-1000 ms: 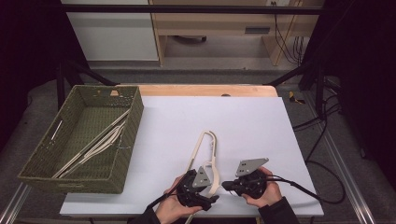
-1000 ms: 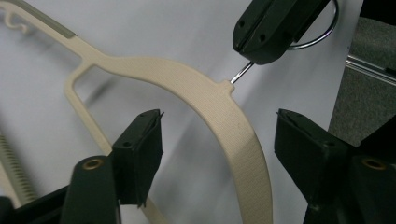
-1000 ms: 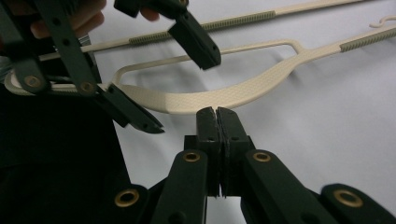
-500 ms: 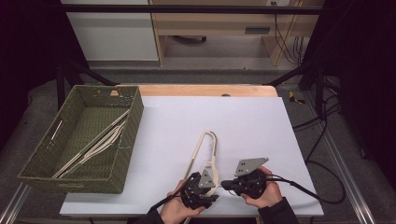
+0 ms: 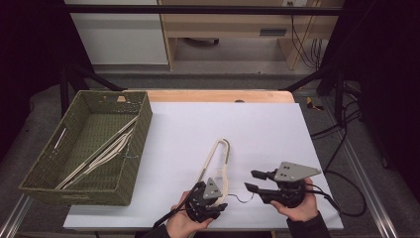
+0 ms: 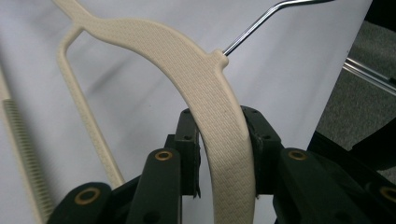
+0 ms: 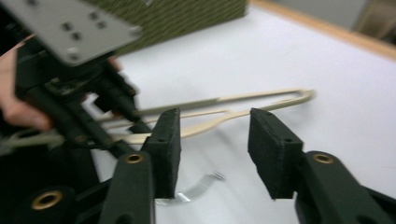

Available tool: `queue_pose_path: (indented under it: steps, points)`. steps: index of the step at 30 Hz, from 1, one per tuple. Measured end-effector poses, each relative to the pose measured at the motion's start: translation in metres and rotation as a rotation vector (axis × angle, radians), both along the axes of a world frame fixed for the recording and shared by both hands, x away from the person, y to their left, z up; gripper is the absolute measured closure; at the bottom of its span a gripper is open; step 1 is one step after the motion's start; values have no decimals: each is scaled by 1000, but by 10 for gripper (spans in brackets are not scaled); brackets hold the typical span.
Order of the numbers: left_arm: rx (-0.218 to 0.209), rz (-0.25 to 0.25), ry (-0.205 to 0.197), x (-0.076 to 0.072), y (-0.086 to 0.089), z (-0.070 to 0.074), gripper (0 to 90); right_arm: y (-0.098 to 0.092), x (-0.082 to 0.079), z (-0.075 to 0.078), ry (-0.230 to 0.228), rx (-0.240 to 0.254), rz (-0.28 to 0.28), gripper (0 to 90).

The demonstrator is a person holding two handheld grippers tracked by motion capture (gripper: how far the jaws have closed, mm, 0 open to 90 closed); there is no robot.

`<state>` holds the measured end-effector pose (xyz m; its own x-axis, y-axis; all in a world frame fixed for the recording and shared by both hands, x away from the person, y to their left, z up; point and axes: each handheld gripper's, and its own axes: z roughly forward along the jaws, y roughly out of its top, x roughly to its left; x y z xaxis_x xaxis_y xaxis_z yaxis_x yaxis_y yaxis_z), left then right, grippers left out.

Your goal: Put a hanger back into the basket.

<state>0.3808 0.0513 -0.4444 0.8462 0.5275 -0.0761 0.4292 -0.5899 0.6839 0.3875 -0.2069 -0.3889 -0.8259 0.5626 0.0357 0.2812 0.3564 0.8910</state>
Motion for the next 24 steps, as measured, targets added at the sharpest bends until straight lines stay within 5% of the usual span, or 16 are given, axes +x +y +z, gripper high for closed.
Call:
queue_pose_path:
  steps: [6, 10, 24]
  points:
    - [-25, 27, -20, 0, 13, 12, 717, -25, 7, -5, 6, 77, -142, 390]
    - [-39, 66, -33, 0, 22, 19, 729, -34, 12, -15, 7, 76, -215, 334]
    - [-40, 204, -107, 9, 61, 41, 785, -41, 21, -30, 69, 41, -286, 235]
